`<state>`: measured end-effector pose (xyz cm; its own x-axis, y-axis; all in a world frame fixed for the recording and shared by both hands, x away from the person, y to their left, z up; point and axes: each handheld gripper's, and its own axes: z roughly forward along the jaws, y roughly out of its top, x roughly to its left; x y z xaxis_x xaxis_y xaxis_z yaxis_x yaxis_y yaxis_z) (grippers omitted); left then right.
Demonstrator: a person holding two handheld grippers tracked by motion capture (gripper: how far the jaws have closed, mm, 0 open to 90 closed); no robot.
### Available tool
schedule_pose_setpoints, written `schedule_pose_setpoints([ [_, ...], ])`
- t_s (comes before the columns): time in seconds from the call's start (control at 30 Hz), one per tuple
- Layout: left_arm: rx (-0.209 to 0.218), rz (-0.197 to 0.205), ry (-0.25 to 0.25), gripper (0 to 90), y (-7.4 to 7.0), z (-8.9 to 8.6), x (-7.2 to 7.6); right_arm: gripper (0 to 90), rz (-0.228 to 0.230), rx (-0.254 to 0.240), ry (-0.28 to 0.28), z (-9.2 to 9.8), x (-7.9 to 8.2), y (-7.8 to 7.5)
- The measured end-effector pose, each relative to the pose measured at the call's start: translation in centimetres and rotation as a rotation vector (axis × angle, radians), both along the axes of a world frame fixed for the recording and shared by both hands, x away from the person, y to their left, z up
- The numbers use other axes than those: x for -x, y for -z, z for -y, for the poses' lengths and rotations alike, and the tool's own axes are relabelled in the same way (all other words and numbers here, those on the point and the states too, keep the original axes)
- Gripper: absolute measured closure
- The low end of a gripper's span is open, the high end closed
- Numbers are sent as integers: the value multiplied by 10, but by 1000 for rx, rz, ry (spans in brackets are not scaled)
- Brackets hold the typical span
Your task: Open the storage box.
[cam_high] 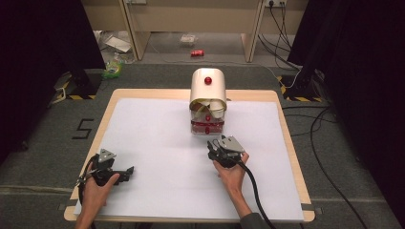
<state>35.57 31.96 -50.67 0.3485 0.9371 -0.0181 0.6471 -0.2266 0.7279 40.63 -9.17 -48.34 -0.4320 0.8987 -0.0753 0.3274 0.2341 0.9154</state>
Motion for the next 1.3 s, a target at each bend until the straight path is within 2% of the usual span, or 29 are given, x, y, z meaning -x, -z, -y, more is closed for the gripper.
schedule_pose_setpoints([
  [0.03, 0, 0, 0, 0, 0, 0, 0, 411, 5, -5, 15, -1, -1, -1],
  [0.07, 0, 0, 0, 0, 0, 0, 0, 429, 15, -43, 42, -5, -3, 0],
  [0.27, 0, 0, 0, 0, 0, 0, 0, 444, 8, -62, 62, -16, -7, 4],
  [0.4, 0, 0, 0, 0, 0, 0, 0, 462, 19, -63, 79, -22, -11, 7],
  [0.63, 0, 0, 0, 0, 0, 0, 0, 512, 32, -81, 144, -32, -15, 8],
  [0.9, -1, 0, 0, 0, 0, 0, 0, 574, 40, -64, 191, -46, -19, 9],
  [1.1, -1, 1, 0, 0, 0, 0, 0, 595, 28, -67, 222, -50, -21, 9],
  [1.3, -1, 1, 0, 0, 0, 0, 0, 619, 28, -42, 253, -55, -22, 9],
])
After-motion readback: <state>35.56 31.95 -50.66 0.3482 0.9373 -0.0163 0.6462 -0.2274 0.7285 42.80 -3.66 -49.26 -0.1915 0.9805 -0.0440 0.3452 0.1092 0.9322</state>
